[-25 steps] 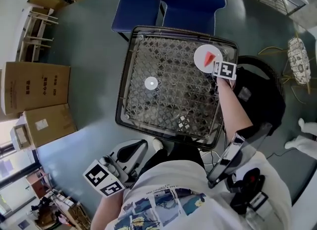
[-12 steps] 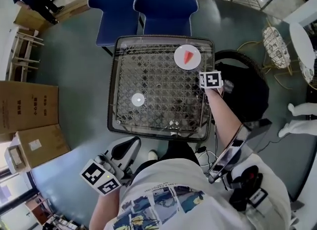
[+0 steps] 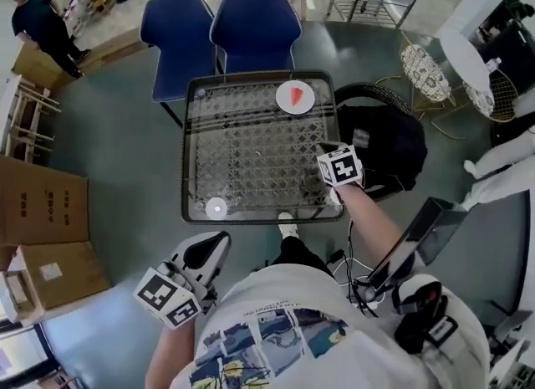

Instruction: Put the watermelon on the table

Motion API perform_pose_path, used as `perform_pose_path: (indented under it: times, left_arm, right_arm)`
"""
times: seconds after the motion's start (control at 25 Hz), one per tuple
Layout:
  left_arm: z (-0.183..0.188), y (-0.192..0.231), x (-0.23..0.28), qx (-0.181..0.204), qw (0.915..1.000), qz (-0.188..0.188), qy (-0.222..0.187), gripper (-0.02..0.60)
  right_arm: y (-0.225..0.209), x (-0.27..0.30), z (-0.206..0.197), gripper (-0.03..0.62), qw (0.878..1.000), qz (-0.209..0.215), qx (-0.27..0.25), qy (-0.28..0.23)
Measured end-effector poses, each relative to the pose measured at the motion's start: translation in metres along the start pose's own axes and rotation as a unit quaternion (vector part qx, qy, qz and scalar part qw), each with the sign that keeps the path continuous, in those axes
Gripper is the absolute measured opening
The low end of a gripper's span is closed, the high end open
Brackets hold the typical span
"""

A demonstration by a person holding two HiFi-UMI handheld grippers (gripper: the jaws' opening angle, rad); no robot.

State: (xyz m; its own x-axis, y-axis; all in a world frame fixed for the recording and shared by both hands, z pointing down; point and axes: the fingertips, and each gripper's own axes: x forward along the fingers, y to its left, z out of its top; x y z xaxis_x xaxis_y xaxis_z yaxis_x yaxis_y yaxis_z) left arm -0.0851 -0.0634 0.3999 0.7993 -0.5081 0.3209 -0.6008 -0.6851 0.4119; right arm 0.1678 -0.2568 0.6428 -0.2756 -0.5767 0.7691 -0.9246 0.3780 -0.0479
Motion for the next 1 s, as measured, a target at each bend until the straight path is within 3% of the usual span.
perform_pose_path:
  times: [0.16, 0.28, 0.64, 0.84, 1.0]
  left_arm:
    - [-0.010, 0.003, -0.058, 0.042, 0.9986, 0.030, -0.007, 0.008]
    - [-0.020, 0.006, -0.104, 0.041, 0.9980, 0.045, -0.019, 0.008]
    - [-0.060, -0.021, -0.182, 0.054, 0.9973, 0.026, -0.042, 0.008]
    - [-0.073, -0.041, -0.201, 0.051, 0.9976, 0.011, -0.047, 0.008]
    - [-0.084, -0.054, -0.203, 0.042, 0.9979, 0.003, -0.049, 0.008]
  right_arm:
    - [0.068, -0.056, -0.016, 0.011, 1.000, 0.016, -0.018, -0.020]
    - [0.122, -0.098, -0.027, 0.011, 0.998, 0.027, -0.024, -0.042]
    - [0.265, -0.208, -0.054, 0.011, 0.987, 0.079, -0.079, -0.119]
    - [0.316, -0.260, -0.049, 0.011, 0.976, 0.123, -0.096, -0.154]
    - [0.337, -0.292, -0.045, 0.011, 0.968, 0.126, -0.128, -0.177]
